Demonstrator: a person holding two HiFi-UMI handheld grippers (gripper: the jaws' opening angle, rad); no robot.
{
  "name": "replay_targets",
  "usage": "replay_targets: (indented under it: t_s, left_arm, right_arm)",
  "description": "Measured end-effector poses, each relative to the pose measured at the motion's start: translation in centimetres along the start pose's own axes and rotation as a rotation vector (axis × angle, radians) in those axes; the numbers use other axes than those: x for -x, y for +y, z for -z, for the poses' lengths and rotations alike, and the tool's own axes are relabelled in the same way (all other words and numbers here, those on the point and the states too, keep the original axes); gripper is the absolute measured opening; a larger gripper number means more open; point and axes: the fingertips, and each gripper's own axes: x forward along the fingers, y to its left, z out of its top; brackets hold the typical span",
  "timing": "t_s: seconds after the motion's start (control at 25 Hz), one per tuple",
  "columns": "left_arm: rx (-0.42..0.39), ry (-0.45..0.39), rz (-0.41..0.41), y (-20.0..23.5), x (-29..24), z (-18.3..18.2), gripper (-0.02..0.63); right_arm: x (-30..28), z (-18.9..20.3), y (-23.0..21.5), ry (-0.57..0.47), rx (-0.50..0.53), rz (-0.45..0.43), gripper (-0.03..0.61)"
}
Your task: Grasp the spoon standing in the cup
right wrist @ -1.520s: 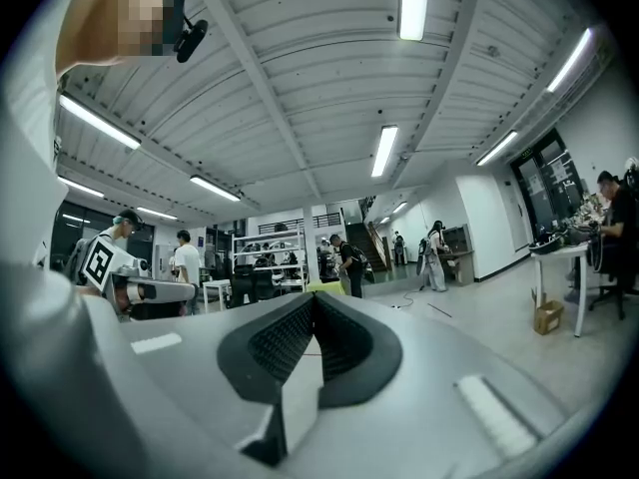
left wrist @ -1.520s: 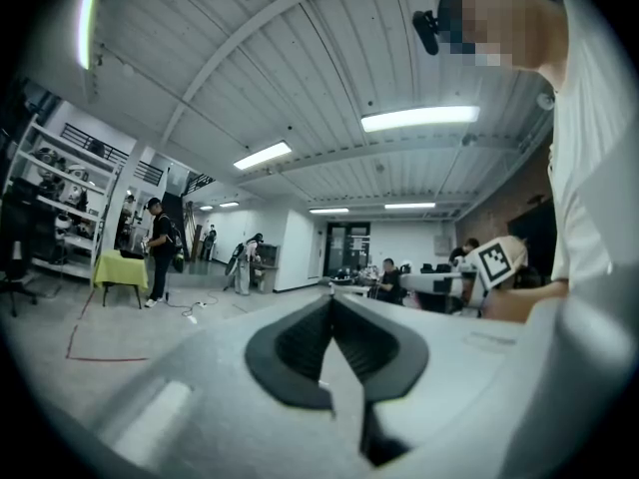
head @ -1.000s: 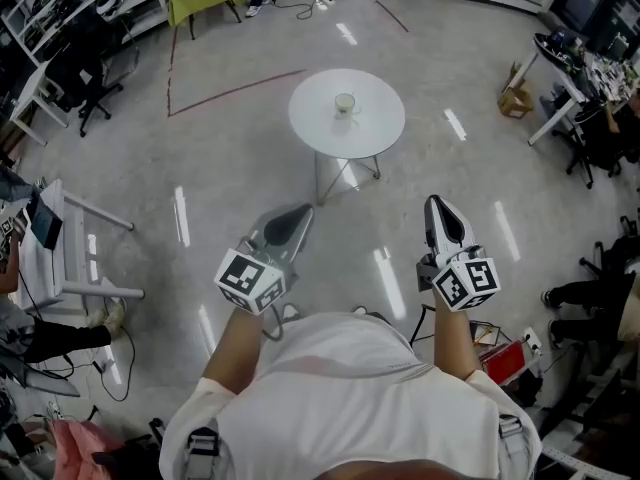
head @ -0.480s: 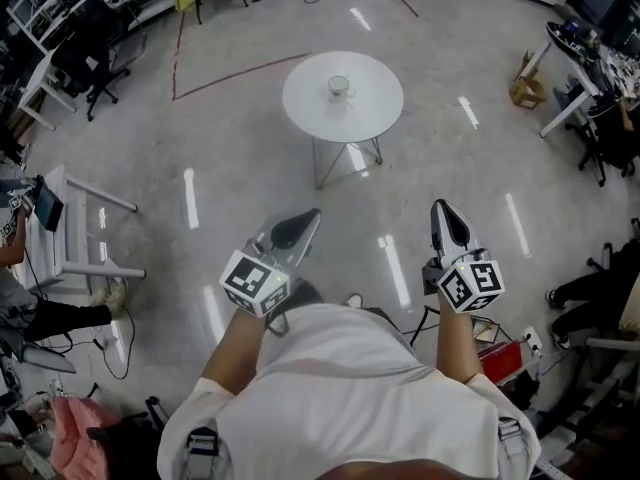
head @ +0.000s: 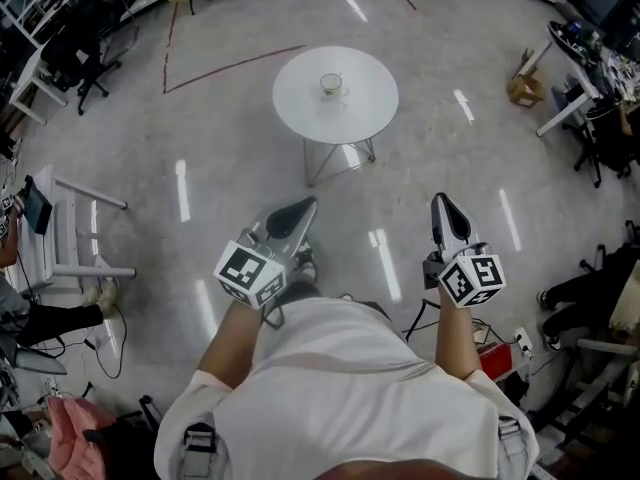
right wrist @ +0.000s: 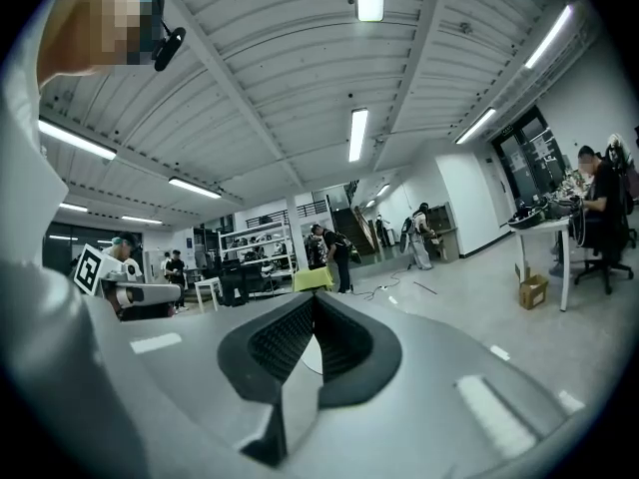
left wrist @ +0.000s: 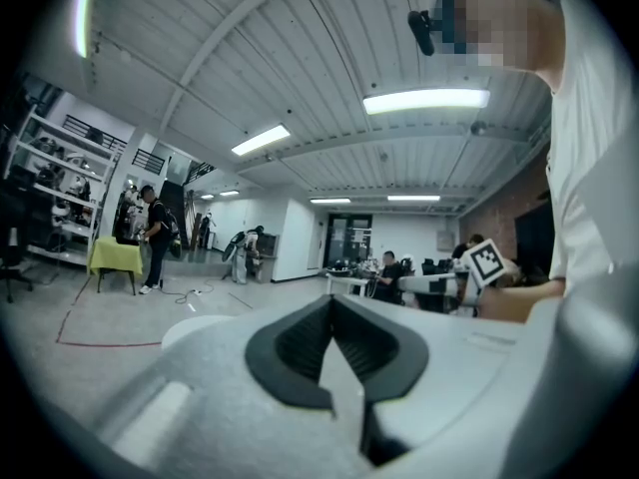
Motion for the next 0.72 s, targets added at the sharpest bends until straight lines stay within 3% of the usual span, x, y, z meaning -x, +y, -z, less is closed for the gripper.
replay_targets:
  t_s: [0.24, 0.4, 0.72]
  left_arm:
    - [0.021, -0.008, 0.016, 7.2, -3.6, -0.6, 0.002]
    - [-0.03, 0.014, -0.01, 13.7, -6.0, -0.9, 0.002]
    - [-0.012, 0.022, 0.025, 27.1, -7.9, -1.1, 0.002]
  right_arm:
    - [-7.3, -1.0, -1.1, 0.021, 0.016, 0.026, 0.006]
    - [-14.2, -1.8, -0.9, 0.046, 0.033, 0.018, 0.006]
    - [-28.4, -2.8, 2.3, 0.101, 0.099, 0.005, 0.006]
